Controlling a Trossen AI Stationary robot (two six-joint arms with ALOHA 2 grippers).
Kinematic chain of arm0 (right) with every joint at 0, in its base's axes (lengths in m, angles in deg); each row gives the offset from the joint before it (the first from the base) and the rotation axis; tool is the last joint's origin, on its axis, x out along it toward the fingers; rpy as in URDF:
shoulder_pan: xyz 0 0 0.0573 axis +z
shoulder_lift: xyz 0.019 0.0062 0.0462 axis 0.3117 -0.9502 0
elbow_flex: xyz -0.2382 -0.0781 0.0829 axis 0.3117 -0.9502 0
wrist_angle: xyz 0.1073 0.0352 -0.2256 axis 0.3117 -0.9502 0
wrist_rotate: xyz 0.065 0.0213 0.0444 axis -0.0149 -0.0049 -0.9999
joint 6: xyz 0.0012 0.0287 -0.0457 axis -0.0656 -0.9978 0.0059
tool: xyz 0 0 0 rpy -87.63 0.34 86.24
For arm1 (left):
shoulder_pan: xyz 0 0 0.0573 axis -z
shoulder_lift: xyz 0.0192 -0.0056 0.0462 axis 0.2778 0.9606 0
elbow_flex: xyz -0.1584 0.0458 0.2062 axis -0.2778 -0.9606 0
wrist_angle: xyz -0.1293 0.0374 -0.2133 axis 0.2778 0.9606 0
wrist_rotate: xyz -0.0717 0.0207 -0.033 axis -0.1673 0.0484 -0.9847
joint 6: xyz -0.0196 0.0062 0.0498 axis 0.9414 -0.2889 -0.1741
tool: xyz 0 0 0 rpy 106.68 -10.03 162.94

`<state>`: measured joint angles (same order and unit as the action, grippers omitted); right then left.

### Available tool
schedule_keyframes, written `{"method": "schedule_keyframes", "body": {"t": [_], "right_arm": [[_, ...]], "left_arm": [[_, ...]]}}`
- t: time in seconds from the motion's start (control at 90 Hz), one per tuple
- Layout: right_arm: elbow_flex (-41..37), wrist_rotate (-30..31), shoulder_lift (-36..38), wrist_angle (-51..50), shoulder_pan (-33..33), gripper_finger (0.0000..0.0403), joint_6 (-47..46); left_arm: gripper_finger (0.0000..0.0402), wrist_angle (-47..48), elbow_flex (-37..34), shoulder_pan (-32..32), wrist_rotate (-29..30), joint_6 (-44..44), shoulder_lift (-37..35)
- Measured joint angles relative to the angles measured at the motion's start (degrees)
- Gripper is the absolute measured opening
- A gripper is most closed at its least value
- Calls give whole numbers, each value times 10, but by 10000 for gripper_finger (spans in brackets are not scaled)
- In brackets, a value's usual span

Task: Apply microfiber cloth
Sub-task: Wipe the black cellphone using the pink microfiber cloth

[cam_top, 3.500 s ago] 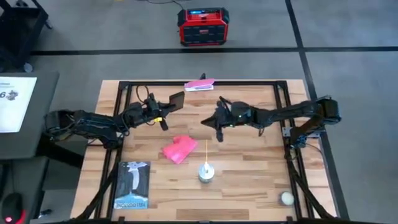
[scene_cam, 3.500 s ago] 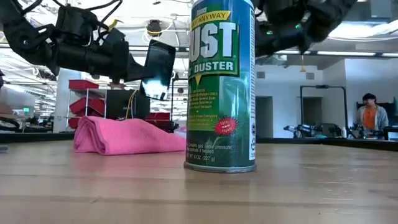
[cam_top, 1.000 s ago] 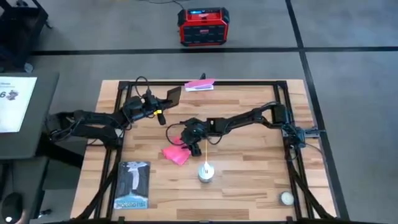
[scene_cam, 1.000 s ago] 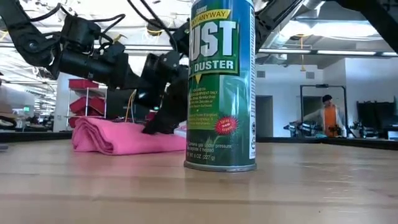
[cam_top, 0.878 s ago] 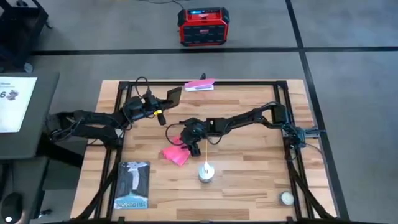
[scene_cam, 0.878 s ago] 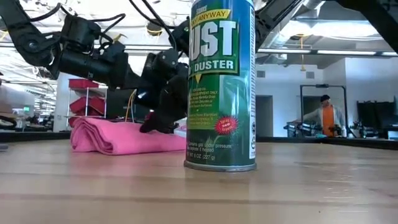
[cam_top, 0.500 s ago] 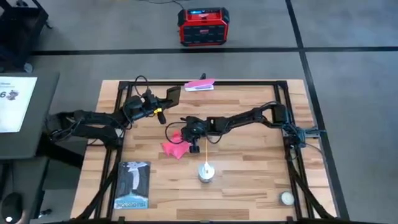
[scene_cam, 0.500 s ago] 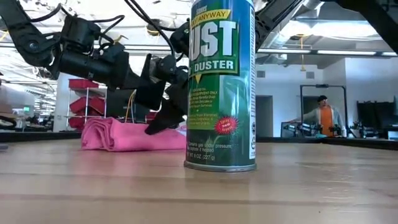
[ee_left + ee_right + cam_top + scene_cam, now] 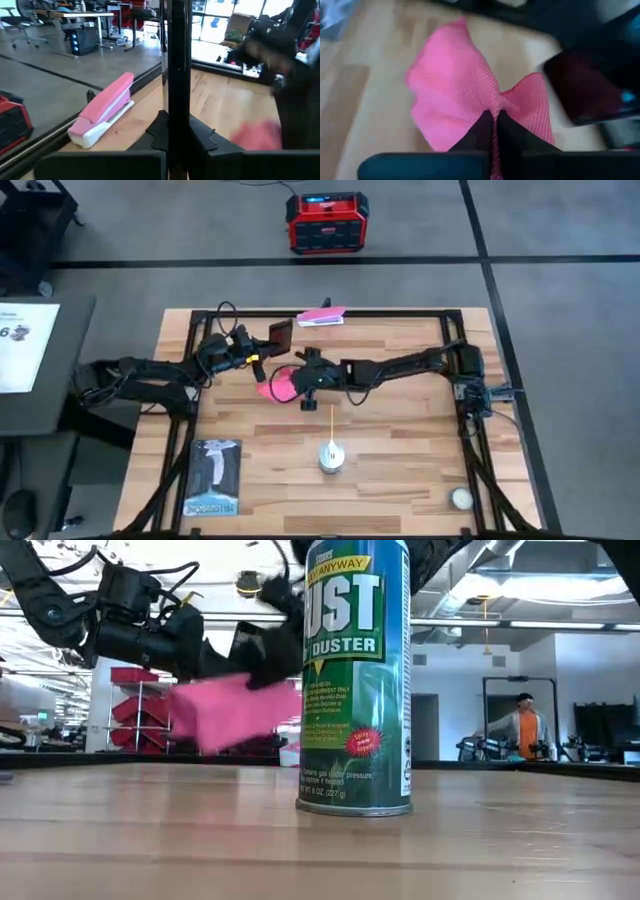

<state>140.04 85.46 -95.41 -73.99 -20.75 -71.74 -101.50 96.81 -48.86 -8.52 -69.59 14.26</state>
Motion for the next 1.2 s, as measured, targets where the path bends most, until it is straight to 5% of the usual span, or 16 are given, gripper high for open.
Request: {"method": "schedule_keyframes", "body": {"t": [0.233,1.2], "right_arm": [[0,74,56,5,-8,0,42],[55,26,43,18,-40,0,42]], "left_arm": [[5,-1,0,8,-28,17,0],[5,-25,0,31,-39,33,0]]}}
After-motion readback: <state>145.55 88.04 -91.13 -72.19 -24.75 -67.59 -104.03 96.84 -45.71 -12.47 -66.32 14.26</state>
